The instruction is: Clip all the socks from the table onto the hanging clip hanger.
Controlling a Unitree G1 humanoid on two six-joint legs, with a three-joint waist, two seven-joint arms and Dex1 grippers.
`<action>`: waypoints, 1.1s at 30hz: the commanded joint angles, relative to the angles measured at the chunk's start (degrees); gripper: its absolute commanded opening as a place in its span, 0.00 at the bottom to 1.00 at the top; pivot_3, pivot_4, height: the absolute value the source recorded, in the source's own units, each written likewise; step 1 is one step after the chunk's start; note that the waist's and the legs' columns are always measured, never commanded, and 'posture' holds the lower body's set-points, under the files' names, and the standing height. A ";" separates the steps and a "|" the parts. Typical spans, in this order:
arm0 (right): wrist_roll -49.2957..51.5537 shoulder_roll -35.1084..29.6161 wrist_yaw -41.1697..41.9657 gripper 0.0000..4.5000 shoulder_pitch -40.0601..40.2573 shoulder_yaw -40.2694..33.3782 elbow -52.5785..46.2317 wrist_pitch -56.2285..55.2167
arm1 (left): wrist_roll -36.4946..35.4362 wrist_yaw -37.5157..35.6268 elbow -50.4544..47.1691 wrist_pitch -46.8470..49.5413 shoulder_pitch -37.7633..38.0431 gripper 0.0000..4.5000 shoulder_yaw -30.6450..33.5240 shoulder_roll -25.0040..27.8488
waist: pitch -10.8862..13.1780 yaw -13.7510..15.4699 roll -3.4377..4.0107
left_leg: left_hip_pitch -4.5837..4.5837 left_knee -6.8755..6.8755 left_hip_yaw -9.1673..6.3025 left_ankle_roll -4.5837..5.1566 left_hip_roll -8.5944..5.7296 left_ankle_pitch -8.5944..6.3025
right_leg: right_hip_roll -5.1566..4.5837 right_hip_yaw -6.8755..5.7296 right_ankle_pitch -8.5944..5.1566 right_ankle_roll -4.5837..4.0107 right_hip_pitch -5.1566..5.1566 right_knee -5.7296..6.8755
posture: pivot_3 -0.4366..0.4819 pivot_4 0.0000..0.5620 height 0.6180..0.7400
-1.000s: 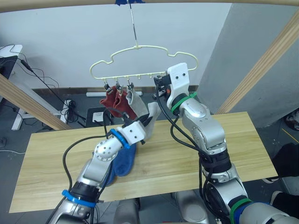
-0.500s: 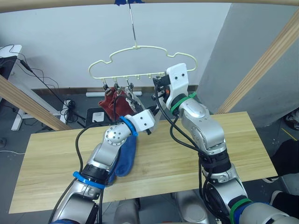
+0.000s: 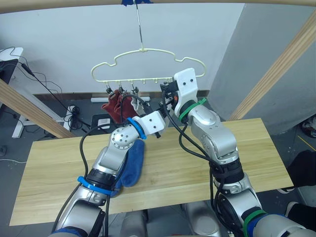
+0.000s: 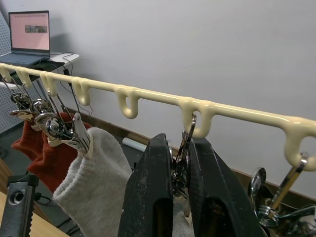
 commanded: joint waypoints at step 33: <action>-1.84 -2.25 1.96 0.73 1.38 1.95 -3.67 -1.98 | 0.50 5.25 -1.40 -1.30 -1.78 0.00 2.06 -0.54 | 0.00 0.05 0.00 | -0.01 0.00 0.00 0.00 0.00 0.00 | 0.00 0.00 0.00 0.00 0.00 -0.03 | 0.26 0.49 1.00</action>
